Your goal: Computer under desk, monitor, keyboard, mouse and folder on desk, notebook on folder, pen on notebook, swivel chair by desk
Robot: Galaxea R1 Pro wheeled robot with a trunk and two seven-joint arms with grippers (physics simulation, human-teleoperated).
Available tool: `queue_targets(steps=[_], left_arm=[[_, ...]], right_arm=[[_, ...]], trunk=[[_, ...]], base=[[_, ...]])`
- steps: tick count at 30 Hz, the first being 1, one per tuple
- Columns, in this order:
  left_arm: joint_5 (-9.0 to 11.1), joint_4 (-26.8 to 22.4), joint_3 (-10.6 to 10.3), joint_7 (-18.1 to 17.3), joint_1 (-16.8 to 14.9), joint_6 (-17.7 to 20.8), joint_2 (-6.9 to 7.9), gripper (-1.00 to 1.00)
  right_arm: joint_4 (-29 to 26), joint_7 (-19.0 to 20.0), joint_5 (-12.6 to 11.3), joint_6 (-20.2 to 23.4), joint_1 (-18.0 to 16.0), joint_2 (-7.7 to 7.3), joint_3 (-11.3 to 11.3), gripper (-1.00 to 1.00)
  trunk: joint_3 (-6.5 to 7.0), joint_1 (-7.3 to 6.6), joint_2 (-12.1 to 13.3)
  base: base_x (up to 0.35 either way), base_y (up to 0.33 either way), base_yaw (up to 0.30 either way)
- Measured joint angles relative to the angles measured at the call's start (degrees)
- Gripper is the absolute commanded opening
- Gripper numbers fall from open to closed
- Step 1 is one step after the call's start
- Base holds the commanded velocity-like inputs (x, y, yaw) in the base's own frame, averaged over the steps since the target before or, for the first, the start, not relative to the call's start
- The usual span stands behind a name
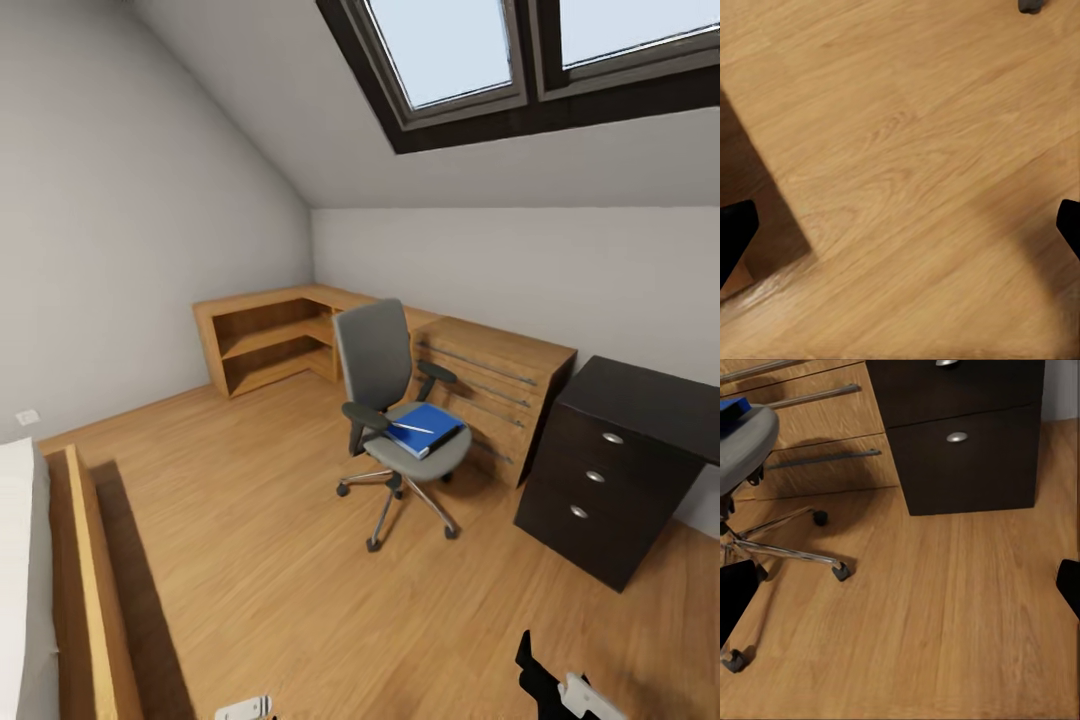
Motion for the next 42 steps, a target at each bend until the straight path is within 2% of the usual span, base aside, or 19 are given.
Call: queue_targets(steps=[4,13,15,18,22,24,26,29,31,32,42], left_arm=[[0.0,0.0,0.0,0.0,0.0,0.0,0.02,1.00],[-0.1,0.0,0.0,-0.1,0.0,0.0,-0.07,1.00],[0.0,0.7,0.0,-0.1,0.0,0.0,-0.07,1.00],[0.2,4.4,-0.1,0.0,0.0,0.0,0.03,1.00],[0.1,6.2,0.0,0.0,0.0,-0.1,0.40,1.00],[0.3,7.2,0.1,0.1,0.0,-1.7,0.75,1.00],[1.2,9.5,1.2,0.0,0.0,-5.1,1.46,1.00],[2.1,11.4,2.8,-0.1,0.0,-7.9,1.80,1.00],[2.5,12.5,3.5,-0.1,0.0,-9.1,1.98,1.00],[2.6,13.2,3.9,-0.2,0.0,-9.9,1.98,1.00],[2.6,13.5,4.0,-0.1,0.0,-10.0,2.14,1.00]], right_arm=[[0.0,0.0,0.0,0.0,0.0,-0.04,0.0,1.00],[0.0,0.1,0.1,0.0,0.0,-0.05,0.0,1.00],[0.0,0.0,0.1,0.1,0.0,-0.05,0.0,1.00],[0.0,0.0,0.1,0.9,0.1,0.29,0.0,1.00],[-0.1,-0.1,0.1,0.6,2.1,1.40,0.0,1.00],[-0.1,-0.1,0.2,0.6,3.0,1.62,0.1,1.00],[-0.1,0.1,0.4,0.7,3.8,1.86,0.1,1.00],[-0.2,0.3,1.6,0.6,4.9,1.98,0.1,1.00],[-0.1,0.4,3.6,0.5,5.9,2.02,0.2,1.00],[-0.1,0.5,5.6,0.5,6.4,1.85,0.2,1.00],[-0.2,0.4,6.3,1.2,7.0,1.73,0.4,1.00]], trunk=[[0.00,0.00,0.0],[0.00,-0.03,0.0],[0.36,-0.46,0.8],[0.89,-1.12,2.0],[1.61,-2.00,3.6],[1.97,-2.44,4.4],[2.33,-2.88,5.2],[2.87,-3.54,6.4],[3.23,-3.98,7.2],[3.41,-4.20,7.6],[5.20,-6.39,11.6]], base=[[-0.237,0.200,-0.014],[-0.011,0.009,-0.244],[0.000,0.000,-0.236],[0.000,0.000,-0.192],[0.000,0.000,-0.178],[0.000,0.000,-0.121],[0.000,0.000,-0.061],[0.000,0.000,-0.027],[0.000,0.000,-0.023],[0.000,0.000,-0.051],[0.000,0.000,-0.049]])
